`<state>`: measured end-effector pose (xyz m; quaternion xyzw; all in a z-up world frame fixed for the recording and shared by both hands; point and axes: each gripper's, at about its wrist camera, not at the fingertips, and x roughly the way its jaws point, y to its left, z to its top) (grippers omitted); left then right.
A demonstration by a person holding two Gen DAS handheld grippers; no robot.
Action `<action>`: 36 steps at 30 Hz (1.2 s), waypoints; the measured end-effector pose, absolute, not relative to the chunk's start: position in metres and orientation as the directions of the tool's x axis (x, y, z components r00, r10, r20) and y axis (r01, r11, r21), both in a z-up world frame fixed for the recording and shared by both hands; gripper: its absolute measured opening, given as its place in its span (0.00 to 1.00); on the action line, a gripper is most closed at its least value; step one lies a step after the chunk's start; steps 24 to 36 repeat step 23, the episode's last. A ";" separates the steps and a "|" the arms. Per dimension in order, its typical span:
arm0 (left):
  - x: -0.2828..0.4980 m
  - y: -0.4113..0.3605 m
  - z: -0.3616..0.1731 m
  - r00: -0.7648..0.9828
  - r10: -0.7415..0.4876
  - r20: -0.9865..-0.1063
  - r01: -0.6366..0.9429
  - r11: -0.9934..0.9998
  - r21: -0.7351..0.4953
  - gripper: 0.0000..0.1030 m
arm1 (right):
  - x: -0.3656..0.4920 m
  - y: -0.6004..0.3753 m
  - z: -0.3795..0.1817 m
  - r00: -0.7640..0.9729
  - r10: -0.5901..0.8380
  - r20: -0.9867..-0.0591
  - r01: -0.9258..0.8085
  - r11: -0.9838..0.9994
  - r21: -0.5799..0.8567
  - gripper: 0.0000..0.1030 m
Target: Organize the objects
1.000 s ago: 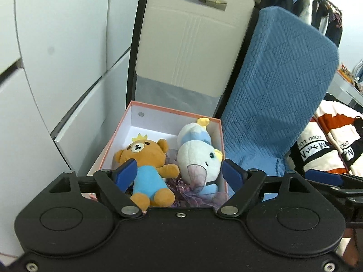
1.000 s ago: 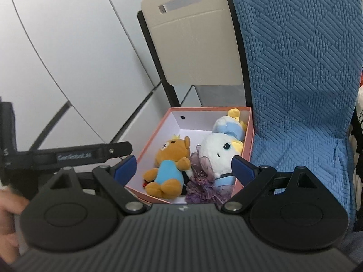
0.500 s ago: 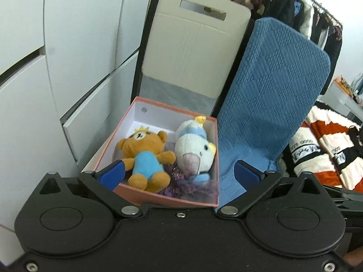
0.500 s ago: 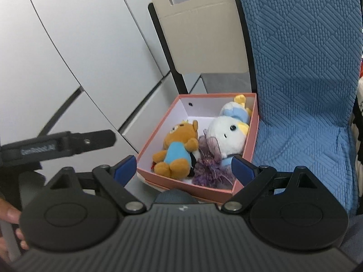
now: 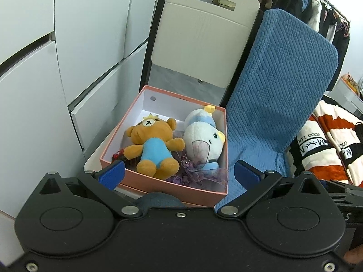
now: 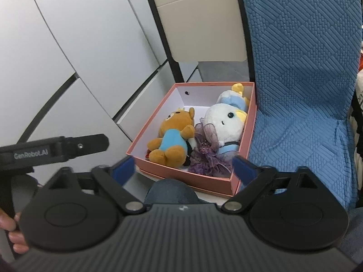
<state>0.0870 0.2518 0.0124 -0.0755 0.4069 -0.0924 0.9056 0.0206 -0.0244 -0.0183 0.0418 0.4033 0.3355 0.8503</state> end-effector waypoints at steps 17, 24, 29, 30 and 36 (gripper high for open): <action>0.090 0.252 0.010 0.639 -0.220 -0.737 0.087 0.973 -0.215 0.99 | 0.023 -0.029 -0.017 0.469 0.592 -0.656 -0.518 0.786 0.338 1.00; 0.089 0.249 0.011 0.636 -0.230 -0.737 0.098 0.971 -0.219 0.99 | 0.023 -0.029 -0.016 0.471 0.593 -0.653 -0.518 0.785 0.339 1.00; 0.089 0.249 0.011 0.636 -0.230 -0.737 0.098 0.971 -0.219 0.99 | 0.023 -0.029 -0.016 0.471 0.593 -0.653 -0.518 0.785 0.339 1.00; 0.089 0.249 0.011 0.636 -0.230 -0.737 0.098 0.971 -0.219 0.99 | 0.023 -0.029 -0.016 0.471 0.593 -0.653 -0.518 0.785 0.339 1.00; 0.089 0.249 0.011 0.636 -0.230 -0.737 0.098 0.971 -0.219 0.99 | 0.023 -0.029 -0.016 0.471 0.593 -0.653 -0.518 0.785 0.339 1.00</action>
